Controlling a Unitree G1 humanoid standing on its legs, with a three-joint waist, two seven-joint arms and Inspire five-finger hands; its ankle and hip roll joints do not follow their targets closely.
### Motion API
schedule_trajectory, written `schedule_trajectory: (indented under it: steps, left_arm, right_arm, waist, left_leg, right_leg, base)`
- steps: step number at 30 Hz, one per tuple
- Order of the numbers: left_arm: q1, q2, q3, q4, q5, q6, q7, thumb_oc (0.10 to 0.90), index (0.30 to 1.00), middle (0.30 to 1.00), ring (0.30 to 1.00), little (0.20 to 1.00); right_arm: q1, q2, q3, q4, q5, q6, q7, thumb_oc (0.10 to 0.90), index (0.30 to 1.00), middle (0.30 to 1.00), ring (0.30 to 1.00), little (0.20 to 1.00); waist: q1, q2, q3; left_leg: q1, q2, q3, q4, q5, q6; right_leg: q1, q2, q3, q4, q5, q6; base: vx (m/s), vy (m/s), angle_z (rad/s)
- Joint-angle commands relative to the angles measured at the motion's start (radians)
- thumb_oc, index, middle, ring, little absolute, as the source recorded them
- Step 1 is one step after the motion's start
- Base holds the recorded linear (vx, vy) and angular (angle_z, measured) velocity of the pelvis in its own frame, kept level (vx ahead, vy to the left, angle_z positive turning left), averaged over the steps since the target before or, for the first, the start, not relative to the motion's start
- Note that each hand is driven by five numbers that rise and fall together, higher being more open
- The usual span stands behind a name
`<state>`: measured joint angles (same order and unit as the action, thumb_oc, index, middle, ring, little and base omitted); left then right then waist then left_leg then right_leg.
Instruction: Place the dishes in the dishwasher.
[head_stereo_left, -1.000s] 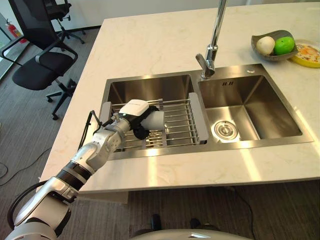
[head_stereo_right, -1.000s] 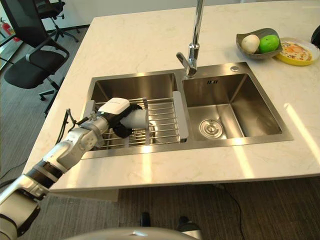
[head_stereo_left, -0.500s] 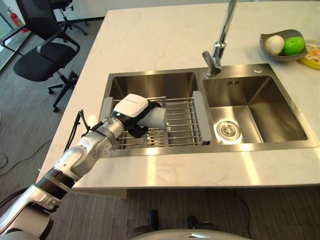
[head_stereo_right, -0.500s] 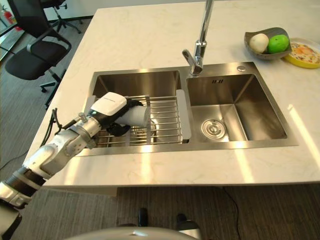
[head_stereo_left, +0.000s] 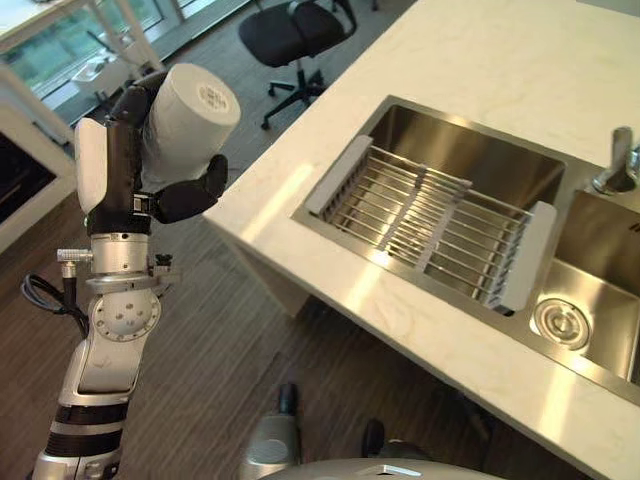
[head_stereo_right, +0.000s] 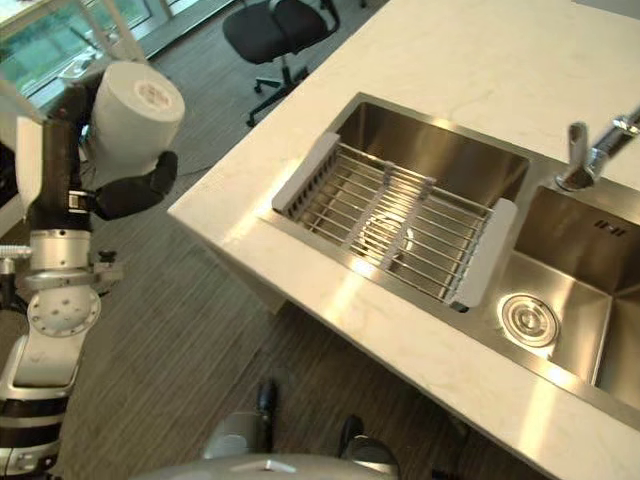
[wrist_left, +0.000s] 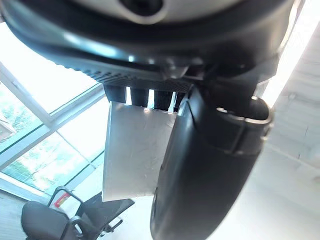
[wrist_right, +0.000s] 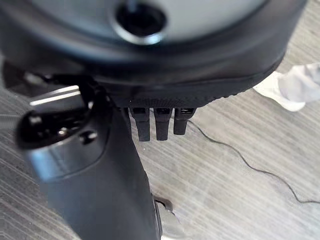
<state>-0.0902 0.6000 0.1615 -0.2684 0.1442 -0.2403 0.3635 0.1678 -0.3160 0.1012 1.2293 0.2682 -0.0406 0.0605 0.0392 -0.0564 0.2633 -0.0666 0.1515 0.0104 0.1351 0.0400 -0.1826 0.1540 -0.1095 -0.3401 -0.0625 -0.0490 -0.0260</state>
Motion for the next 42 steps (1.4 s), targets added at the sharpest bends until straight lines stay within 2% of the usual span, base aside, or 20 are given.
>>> schedule_trajectory:
  steps: [1, 2, 4, 5, 6, 9, 13, 14, 15, 16, 17, 18, 20, 24, 29, 33, 37, 38, 39, 42]
  left_arm:
    - [-0.122, -0.028, 0.1, -0.087, -0.115, -0.107, 0.054, 0.4, 0.3, 0.3, 0.3, 0.3]
    - [-0.122, -0.028, 0.1, -0.087, -0.115, -0.107, 0.054, 0.4, 0.3, 0.3, 0.3, 0.3]
    - [-0.13, -0.021, 0.084, -0.076, -0.12, -0.113, 0.037, 0.4, 0.3, 0.3, 0.3, 0.3]
    - [-0.13, -0.021, 0.084, -0.076, -0.12, -0.113, 0.037, 0.4, 0.3, 0.3, 0.3, 0.3]
    - [-0.128, -0.017, 0.079, -0.073, -0.12, -0.113, 0.032, 0.4, 0.3, 0.3, 0.3, 0.3]
    - [-0.105, -0.027, 0.085, -0.074, -0.134, -0.114, 0.002, 0.4, 0.3, 0.3, 0.3, 0.3]
    - [-0.121, -0.011, 0.058, -0.047, -0.162, -0.113, -0.027, 0.4, 0.3, 0.3, 0.3, 0.3]
    - [-0.13, -0.009, 0.038, -0.035, -0.166, -0.119, -0.033, 0.4, 0.3, 0.3, 0.3, 0.3]
    - [-0.132, -0.008, 0.037, -0.033, -0.166, -0.12, -0.033, 0.4, 0.3, 0.3, 0.3, 0.3]
    - [-0.158, -0.017, -0.013, -0.023, -0.191, -0.13, -0.047, 0.4, 0.3, 0.3, 0.3, 0.3]
    - [-0.158, -0.017, -0.013, -0.022, -0.191, -0.131, -0.047, 0.4, 0.3, 0.3, 0.3, 0.3]
    - [-0.172, -0.034, -0.052, -0.009, -0.217, -0.133, -0.059, 0.4, 0.3, 0.3, 0.3, 0.3]
    - [-0.184, -0.061, -0.082, -0.003, -0.253, -0.137, -0.075, 0.4, 0.3, 0.3, 0.3, 0.3]
    - [-0.207, -0.12, -0.161, 0.03, -0.289, -0.131, -0.098, 0.4, 0.3, 0.3, 0.3, 0.3]
    - [-0.203, -0.135, -0.205, 0.031, -0.306, -0.138, -0.136, 0.4, 0.3, 0.3, 0.3, 0.3]
    - [-0.182, -0.131, -0.239, 0.03, -0.315, -0.132, -0.132, 0.4, 0.3, 0.3, 0.3, 0.3]
    - [-0.177, -0.131, -0.244, 0.034, -0.317, -0.131, -0.127, 0.4, 0.3, 0.3, 0.3, 0.3]
    - [-0.178, -0.108, -0.27, 0.051, -0.333, -0.121, -0.139, 0.4, 0.3, 0.3, 0.3, 0.3]
    - [-0.121, -0.115, -0.218, 0.032, -0.337, -0.1, -0.103, 0.4, 0.3, 0.3, 0.3, 0.3]
    - [-0.132, -0.138, -0.217, 0.061, -0.347, -0.096, -0.092, 0.4, 0.3, 0.3, 0.3, 0.3]
  right_arm:
    - [0.008, 0.006, 0.028, 0.034, -0.02, 0.014, 0.012, 0.8, 0.9, 0.9, 0.9, 0.9]
    - [0.008, 0.006, 0.028, 0.034, -0.02, 0.014, 0.012, 0.8, 0.9, 0.9, 0.9, 0.9]
    - [0.009, 0.013, 0.013, 0.016, 0.001, 0.012, 0.019, 0.8, 0.9, 0.9, 0.9, 0.9]
    - [0.009, 0.013, 0.013, 0.016, 0.001, 0.012, 0.019, 0.8, 0.9, 0.9, 0.9, 0.9]
    - [0.013, 0.021, 0.009, 0.008, 0.015, 0.012, 0.02, 0.8, 0.9, 0.9, 0.9, 0.9]
    - [0.012, 0.031, -0.005, 0.012, 0.022, 0.015, 0.017, 0.8, 0.9, 0.9, 0.9, 0.9]
    - [0.011, 0.065, -0.018, -0.024, 0.006, 0.017, 0.015, 0.8, 0.9, 0.9, 0.9, 0.9]
    - [0.012, 0.073, -0.013, -0.03, 0.003, 0.018, 0.021, 0.8, 0.9, 0.9, 0.9, 0.9]
    - [0.011, 0.074, -0.014, -0.03, 0.003, 0.018, 0.021, 0.8, 0.9, 0.9, 0.9, 0.9]
    - [-0.006, 0.074, -0.011, -0.037, 0.02, 0.019, 0.025, 0.8, 0.9, 0.9, 0.9, 0.9]
    - [-0.006, 0.074, -0.012, -0.036, 0.02, 0.019, 0.025, 0.8, 0.9, 0.9, 0.9, 0.9]
    - [-0.016, 0.078, -0.009, -0.039, 0.047, 0.017, 0.026, 0.8, 0.9, 0.9, 0.9, 0.9]
    - [-0.028, 0.078, 0.011, -0.042, 0.053, 0.011, 0.017, 0.8, 0.9, 0.9, 0.9, 0.9]
    - [-0.054, 0.068, 0.043, -0.059, 0.067, 0.005, 0.01, 0.8, 0.9, 0.9, 0.9, 0.9]
    - [-0.076, 0.065, 0.072, -0.051, 0.059, 0.004, 0.002, 0.8, 0.9, 0.9, 0.9, 0.9]
    - [-0.108, 0.061, 0.115, -0.053, 0.036, 0.0, -0.02, 0.8, 0.9, 0.9, 0.9, 0.9]
    - [-0.114, 0.066, 0.119, -0.059, 0.038, -0.003, -0.027, 0.8, 0.9, 0.9, 0.9, 0.9]
    - [-0.291, 0.002, 0.129, -0.121, 0.096, 0.049, -0.043, 0.8, 0.9, 0.9, 0.9, 0.9]
    - [-0.172, 0.046, 0.161, -0.595, 0.007, 0.089, -0.045, 0.8, 0.9, 0.9, 0.9, 0.9]
    - [-0.056, 0.072, 0.151, -0.325, -0.028, 0.027, -0.038, 0.8, 0.9, 0.9, 0.9, 0.9]
  waist:
    - [-0.032, 0.047, -0.069]
    - [-0.032, 0.047, -0.069]
    - [-0.048, 0.045, -0.083]
    - [-0.048, 0.045, -0.083]
    - [-0.055, 0.045, -0.087]
    - [-0.05, 0.046, -0.097]
    - [-0.011, -0.012, -0.083]
    - [-0.021, -0.019, -0.079]
    - [-0.023, -0.023, -0.081]
    - [-0.05, -0.026, -0.085]
    - [-0.049, -0.027, -0.087]
    - [-0.067, -0.022, -0.089]
    - [-0.07, -0.02, -0.084]
    - [-0.082, -0.023, -0.079]
    - [-0.05, -0.034, -0.074]
    - [-0.006, -0.031, -0.096]
    - [-0.01, -0.032, -0.102]
    - [0.017, -0.043, -0.116]
    - [-0.005, -0.054, -0.113]
    - [-0.037, -0.048, -0.114]
  left_leg:
    - [0.089, 0.109, 0.015, -0.074, 0.015, 0.007]
    - [0.089, 0.109, 0.015, -0.074, 0.015, 0.007]
    - [0.124, 0.19, 0.098, -0.075, 0.055, -0.02]
    - [0.124, 0.19, 0.098, -0.075, 0.055, -0.02]
    - [0.144, 0.221, 0.165, -0.083, 0.033, -0.038]
    - [0.13, 0.194, 0.167, -0.091, -0.034, -0.028]
    - [0.044, 0.053, 0.077, -0.008, -0.16, 0.042]
    - [0.037, 0.023, 0.046, -0.017, -0.164, 0.057]
    - [0.031, 0.017, 0.045, -0.018, -0.158, 0.061]
    - [0.029, -0.04, -0.019, -0.05, -0.15, 0.095]
    - [0.028, -0.041, -0.018, -0.051, -0.148, 0.095]
    - [0.035, -0.09, -0.091, -0.082, -0.126, 0.123]
    - [0.037, -0.137, -0.171, -0.104, -0.111, 0.146]
    - [0.065, -0.204, -0.304, -0.141, -0.088, 0.165]
    - [0.073, -0.218, -0.379, -0.142, -0.079, 0.143]
    - [0.075, -0.205, -0.414, -0.136, -0.077, 0.109]
    - [0.083, -0.198, -0.43, -0.145, -0.074, 0.1]
    - [0.091, -0.197, -0.451, -0.15, -0.072, 0.095]
    - [0.09, -0.19, -0.449, -0.161, -0.058, 0.097]
    - [0.095, -0.173, -0.416, -0.173, -0.057, 0.092]
  right_leg:
    - [-0.046, -0.026, 0.046, -0.025, -0.004, 0.127]
    - [-0.046, -0.026, 0.046, -0.025, -0.004, 0.127]
    - [-0.059, -0.064, -0.03, -0.025, 0.032, 0.15]
    - [-0.059, -0.064, -0.03, -0.025, 0.032, 0.15]
    - [-0.065, -0.1, -0.079, -0.025, 0.053, 0.171]
    - [-0.061, -0.143, -0.112, -0.025, 0.084, 0.2]
    - [-0.052, -0.263, -0.113, 0.006, 0.154, 0.234]
    - [-0.064, -0.266, -0.042, 0.025, 0.183, 0.233]
    - [-0.07, -0.273, -0.042, 0.026, 0.187, 0.234]
    - [-0.103, -0.229, 0.176, 0.076, 0.191, 0.229]
    - [-0.107, -0.23, 0.178, 0.077, 0.191, 0.23]
    - [-0.122, -0.139, 0.349, 0.12, 0.131, 0.214]
    - [-0.114, -0.051, 0.43, 0.127, 0.036, 0.19]
    - [-0.147, 0.079, 0.619, 0.149, 0.005, 0.165]
    - [-0.098, 0.071, 0.572, 0.108, -0.001, 0.143]
    - [-0.023, 0.048, 0.432, 0.019, -0.008, 0.12]
    - [-0.002, 0.052, 0.39, 0.003, -0.012, 0.114]
    - [0.012, 0.057, 0.373, -0.008, -0.011, 0.108]
    - [0.003, 0.062, 0.377, -0.007, -0.007, 0.106]
    - [-0.006, 0.064, 0.374, 0.003, -0.019, 0.11]
  base:
    - [-0.13, 0.13, 0.68]
    - [-0.13, 0.187, 0.78]
    - [-0.23, 0.334, 0.66]
    - [-0.31, 0.498, 1.11]
    - [-0.18, 0.431, 1.21]
    - [-0.12, 0.51, 1.15]
    - [-0.07, 0.451, 1.19]
    - [-0.02, 0.343, 1.48]
    - [0.07, 0.357, 1.87]
    - [0.06, 0.239, 1.69]
    - [0.19, 0.484, 1.87]
    - [0.18, 0.365, 1.14]
    - [0.19, 0.341, 1.08]
    - [0.15, 0.095, 1.79]
    - [0.07, -0.077, 1.26]
    - [0.09, -0.133, 0.89]
    - [0.06, -0.102, 0.77]
    - [0.02, -0.134, 0.41]
    - [0.04, -0.155, 0.24]
    - [-0.02, -0.018, -0.01]
